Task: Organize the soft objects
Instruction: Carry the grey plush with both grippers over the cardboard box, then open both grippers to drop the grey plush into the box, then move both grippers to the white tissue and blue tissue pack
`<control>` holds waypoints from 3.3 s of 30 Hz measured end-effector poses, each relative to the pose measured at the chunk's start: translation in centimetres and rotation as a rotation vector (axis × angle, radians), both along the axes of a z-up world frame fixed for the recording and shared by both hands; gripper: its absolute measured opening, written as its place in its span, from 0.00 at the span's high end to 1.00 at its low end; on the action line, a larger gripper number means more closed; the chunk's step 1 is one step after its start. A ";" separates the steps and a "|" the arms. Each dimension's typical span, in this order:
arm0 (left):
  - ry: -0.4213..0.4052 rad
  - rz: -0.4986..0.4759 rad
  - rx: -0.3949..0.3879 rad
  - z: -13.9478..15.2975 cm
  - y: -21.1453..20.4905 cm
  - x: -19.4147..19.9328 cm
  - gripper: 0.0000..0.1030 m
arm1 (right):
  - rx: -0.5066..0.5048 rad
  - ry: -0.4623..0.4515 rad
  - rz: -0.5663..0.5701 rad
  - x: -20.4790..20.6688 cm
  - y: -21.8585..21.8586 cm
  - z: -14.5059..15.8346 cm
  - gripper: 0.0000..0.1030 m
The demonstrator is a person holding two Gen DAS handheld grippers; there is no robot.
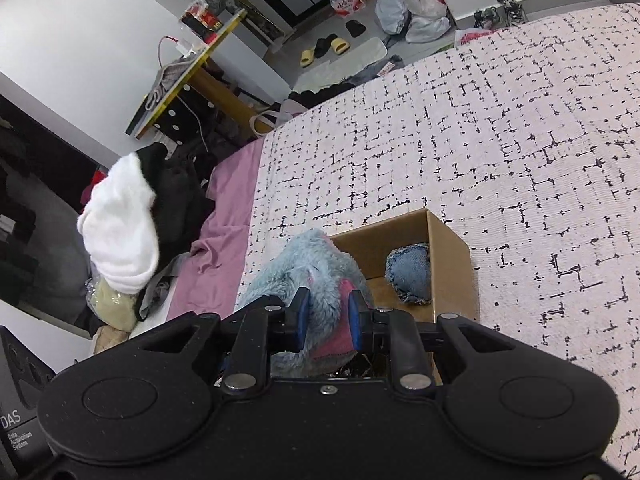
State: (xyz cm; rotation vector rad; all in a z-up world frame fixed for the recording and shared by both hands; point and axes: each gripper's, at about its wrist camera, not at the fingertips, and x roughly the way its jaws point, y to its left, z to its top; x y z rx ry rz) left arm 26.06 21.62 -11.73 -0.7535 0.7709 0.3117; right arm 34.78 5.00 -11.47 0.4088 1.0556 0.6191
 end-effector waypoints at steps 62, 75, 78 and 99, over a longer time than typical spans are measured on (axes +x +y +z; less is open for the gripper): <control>0.096 -0.027 0.240 5.3 -11.1 -1.7 0.05 | -0.043 -0.126 -0.132 -3.2 -16.0 3.7 0.20; 0.093 -0.075 0.287 5.4 -17.0 -1.6 0.00 | -0.069 -0.197 -0.149 -2.6 -22.2 4.1 0.03; 0.090 -0.092 0.288 5.3 -18.4 -1.5 0.00 | -0.071 -0.202 -0.153 -2.4 -23.4 3.9 0.00; 0.177 -0.245 0.228 1.0 -27.2 1.9 0.00 | -0.048 -0.085 -0.194 1.6 -29.9 -0.8 0.00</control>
